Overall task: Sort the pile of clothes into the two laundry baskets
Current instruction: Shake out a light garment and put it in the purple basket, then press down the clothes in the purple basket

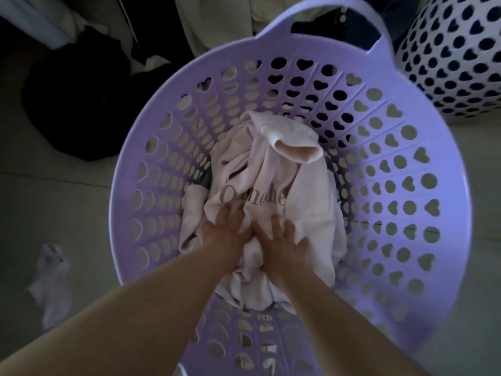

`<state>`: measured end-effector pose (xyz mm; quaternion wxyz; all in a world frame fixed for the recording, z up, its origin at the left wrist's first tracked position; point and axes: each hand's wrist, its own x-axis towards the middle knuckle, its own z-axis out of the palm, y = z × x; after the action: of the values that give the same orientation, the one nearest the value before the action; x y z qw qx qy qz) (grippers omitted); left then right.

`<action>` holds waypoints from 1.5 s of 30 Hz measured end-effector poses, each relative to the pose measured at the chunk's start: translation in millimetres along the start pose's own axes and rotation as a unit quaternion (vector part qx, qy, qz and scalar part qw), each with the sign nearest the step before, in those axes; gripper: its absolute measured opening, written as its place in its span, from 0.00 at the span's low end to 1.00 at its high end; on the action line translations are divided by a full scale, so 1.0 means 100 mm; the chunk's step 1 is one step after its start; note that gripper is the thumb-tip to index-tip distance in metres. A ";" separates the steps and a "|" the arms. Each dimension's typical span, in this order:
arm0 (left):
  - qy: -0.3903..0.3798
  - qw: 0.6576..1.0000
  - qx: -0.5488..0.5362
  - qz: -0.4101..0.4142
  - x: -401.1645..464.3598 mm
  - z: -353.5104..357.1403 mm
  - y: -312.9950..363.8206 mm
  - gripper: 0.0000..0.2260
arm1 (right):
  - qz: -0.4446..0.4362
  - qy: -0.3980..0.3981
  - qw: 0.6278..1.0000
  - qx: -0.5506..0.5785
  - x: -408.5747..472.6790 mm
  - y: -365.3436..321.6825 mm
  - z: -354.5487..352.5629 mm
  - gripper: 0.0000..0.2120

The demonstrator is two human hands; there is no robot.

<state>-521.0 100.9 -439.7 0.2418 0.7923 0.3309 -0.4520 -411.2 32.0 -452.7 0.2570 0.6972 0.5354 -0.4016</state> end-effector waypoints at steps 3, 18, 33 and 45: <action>-0.019 1.000 -0.002 0.002 -0.28 -0.20 0.01 0.41 | -0.001 -0.001 1.000 0.020 -0.24 -0.01 -0.19 0.35; 0.082 0.974 -0.173 -0.118 -1.99 -0.64 -0.16 0.38 | -0.093 0.102 0.990 -0.026 -1.67 -0.69 -1.38 0.38; 0.096 0.882 -0.370 -0.277 -3.14 0.87 -1.74 0.38 | -0.236 0.075 0.954 -0.168 -1.92 -3.02 -1.10 0.37; 0.078 0.874 -0.396 -0.271 -2.91 1.94 -2.59 0.34 | -0.226 0.046 0.962 -0.148 -1.29 -4.08 -0.41 0.38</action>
<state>-930.1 51.5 -298.9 0.3765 0.5428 0.7014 -0.2677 -802.0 115.4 -293.1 0.2352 0.5299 0.7435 -0.3334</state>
